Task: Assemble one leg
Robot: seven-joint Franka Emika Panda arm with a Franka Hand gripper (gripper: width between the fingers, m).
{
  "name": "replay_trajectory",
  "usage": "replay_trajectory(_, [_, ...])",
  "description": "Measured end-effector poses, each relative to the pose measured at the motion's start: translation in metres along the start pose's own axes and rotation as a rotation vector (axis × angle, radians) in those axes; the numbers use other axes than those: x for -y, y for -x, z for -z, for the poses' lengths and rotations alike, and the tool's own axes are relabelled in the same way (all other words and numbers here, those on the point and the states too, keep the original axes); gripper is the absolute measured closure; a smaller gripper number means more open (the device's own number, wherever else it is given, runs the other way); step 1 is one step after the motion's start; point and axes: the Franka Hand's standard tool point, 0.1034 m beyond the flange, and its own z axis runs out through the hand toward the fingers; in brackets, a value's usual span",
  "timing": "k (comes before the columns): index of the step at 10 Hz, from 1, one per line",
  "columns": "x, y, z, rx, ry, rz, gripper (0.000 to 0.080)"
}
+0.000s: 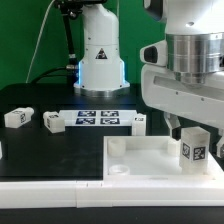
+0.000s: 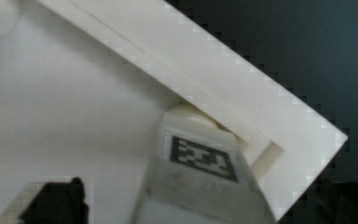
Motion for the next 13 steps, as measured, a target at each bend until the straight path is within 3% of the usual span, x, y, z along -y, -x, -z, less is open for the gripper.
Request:
replay_trajectory(9, [-0.0030,-0.0051,0.0007,-0.008,0.015,0.948,0.0150])
replay_trajectory(11, [-0.0031,-0.0054,0.0007,-0.009,0.017,0.968,0.0162])
replay_trajectory(13, [-0.0031,-0.0054,0.0007,-0.009,0.016,0.910,0.0516])
